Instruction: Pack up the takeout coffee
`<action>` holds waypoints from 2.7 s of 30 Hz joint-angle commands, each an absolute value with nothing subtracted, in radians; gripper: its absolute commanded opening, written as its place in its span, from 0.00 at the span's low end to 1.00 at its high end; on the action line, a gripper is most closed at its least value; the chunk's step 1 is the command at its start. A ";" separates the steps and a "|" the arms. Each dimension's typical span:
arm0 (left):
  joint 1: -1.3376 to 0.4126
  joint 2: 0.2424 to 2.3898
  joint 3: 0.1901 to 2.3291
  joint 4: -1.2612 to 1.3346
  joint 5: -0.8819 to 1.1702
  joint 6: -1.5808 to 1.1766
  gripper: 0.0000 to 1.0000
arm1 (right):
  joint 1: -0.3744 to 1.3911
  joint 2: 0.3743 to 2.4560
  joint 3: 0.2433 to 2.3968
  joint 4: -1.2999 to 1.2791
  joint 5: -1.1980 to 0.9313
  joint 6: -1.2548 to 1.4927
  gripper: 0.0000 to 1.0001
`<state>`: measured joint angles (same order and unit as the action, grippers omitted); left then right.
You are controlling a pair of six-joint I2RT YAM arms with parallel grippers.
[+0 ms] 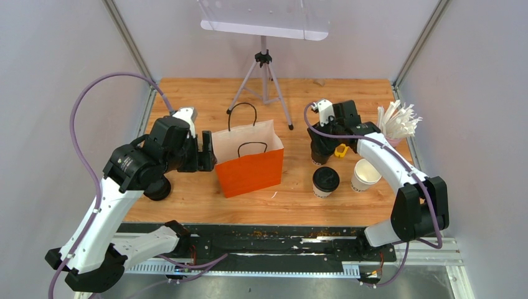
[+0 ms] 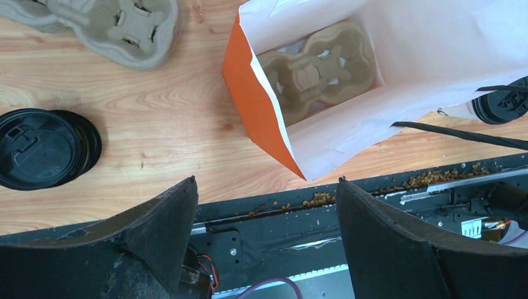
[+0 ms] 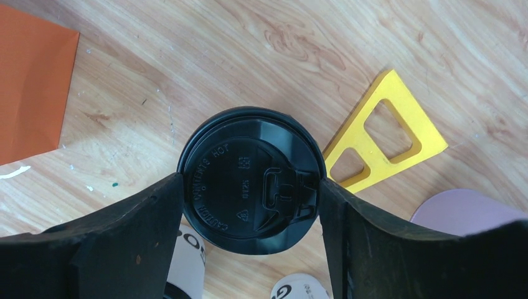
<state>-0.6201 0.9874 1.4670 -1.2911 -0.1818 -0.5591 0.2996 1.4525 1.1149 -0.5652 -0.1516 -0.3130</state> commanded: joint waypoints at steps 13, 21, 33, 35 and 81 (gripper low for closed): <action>-0.615 1.009 1.500 -1.202 -0.234 -0.636 0.85 | 0.324 1.321 1.308 -0.776 -0.151 -0.244 0.72; -0.616 1.036 1.443 -1.134 -0.274 -0.634 0.80 | 0.357 1.248 1.476 -0.871 -0.154 -0.206 0.70; -0.616 1.136 1.457 -1.178 -0.337 -0.567 0.69 | 0.460 1.132 1.688 -0.937 -0.155 -0.101 0.69; -0.616 1.143 1.456 -1.181 -0.344 -0.558 0.67 | 0.481 1.116 1.698 -0.923 -0.157 -0.073 0.69; -0.616 0.921 1.316 -1.032 -0.106 -0.391 0.28 | 1.076 1.271 1.544 -0.630 -0.049 -0.285 0.72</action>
<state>-0.6186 0.9550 1.3083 -1.0286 -0.0204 -0.3836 1.0710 1.2579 1.5429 -0.6708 -0.0692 -0.2115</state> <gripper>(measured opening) 0.222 0.723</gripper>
